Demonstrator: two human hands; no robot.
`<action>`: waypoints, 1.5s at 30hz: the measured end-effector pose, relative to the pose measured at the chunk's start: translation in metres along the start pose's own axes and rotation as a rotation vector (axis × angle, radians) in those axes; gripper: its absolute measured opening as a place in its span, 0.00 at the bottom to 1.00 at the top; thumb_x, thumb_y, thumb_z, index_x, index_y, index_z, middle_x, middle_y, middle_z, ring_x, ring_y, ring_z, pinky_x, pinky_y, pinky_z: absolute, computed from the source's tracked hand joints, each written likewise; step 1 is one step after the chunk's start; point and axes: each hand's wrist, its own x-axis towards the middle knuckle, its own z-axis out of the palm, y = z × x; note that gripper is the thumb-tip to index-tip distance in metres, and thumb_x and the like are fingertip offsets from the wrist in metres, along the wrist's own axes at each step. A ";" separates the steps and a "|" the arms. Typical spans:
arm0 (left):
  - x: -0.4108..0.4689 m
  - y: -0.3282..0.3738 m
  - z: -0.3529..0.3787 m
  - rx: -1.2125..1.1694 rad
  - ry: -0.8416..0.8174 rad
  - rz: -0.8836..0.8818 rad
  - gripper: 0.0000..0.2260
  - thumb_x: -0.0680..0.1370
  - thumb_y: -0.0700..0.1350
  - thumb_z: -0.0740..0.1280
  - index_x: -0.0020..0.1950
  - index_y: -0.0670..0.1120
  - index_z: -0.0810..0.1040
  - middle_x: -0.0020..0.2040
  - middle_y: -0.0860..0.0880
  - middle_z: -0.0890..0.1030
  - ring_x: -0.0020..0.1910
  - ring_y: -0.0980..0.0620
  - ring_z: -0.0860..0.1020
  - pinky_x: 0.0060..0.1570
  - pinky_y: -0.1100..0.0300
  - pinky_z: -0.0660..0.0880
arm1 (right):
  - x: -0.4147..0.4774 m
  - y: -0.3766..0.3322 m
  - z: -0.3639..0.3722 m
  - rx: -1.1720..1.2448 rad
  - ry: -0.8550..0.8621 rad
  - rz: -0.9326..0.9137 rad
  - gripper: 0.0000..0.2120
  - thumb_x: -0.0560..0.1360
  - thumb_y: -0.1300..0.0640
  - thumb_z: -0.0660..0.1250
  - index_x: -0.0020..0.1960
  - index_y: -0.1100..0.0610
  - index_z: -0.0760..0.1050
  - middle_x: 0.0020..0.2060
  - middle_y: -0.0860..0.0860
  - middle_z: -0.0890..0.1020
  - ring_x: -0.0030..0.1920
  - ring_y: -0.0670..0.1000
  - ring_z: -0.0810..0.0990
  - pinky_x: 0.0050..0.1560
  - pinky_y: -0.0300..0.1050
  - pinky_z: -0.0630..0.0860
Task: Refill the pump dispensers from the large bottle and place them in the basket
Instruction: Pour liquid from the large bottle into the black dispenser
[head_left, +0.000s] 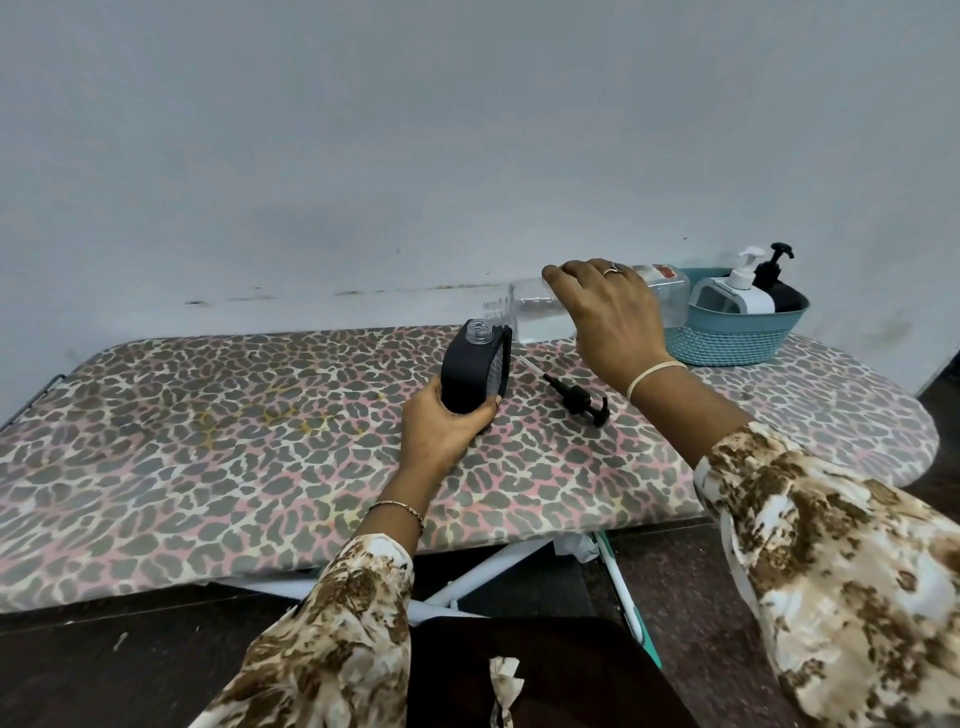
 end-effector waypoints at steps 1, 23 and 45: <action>0.000 0.000 0.000 -0.001 -0.001 0.000 0.21 0.68 0.45 0.78 0.59 0.43 0.78 0.46 0.55 0.79 0.44 0.59 0.78 0.39 0.78 0.73 | 0.000 0.000 0.000 0.001 0.001 -0.002 0.30 0.62 0.73 0.68 0.62 0.59 0.73 0.52 0.58 0.81 0.48 0.60 0.80 0.49 0.51 0.75; 0.006 -0.005 -0.002 -0.035 -0.082 -0.090 0.22 0.66 0.42 0.80 0.57 0.44 0.77 0.43 0.54 0.82 0.36 0.60 0.81 0.36 0.70 0.78 | 0.005 0.003 0.000 -0.034 -0.032 -0.032 0.29 0.65 0.72 0.67 0.64 0.59 0.70 0.56 0.59 0.79 0.52 0.61 0.79 0.53 0.53 0.74; -0.002 0.003 -0.004 -0.103 -0.037 -0.060 0.25 0.68 0.41 0.77 0.61 0.50 0.72 0.53 0.45 0.82 0.45 0.44 0.83 0.44 0.51 0.83 | 0.005 0.003 0.000 -0.043 -0.019 -0.046 0.30 0.62 0.72 0.69 0.63 0.59 0.71 0.54 0.58 0.80 0.50 0.60 0.79 0.52 0.51 0.74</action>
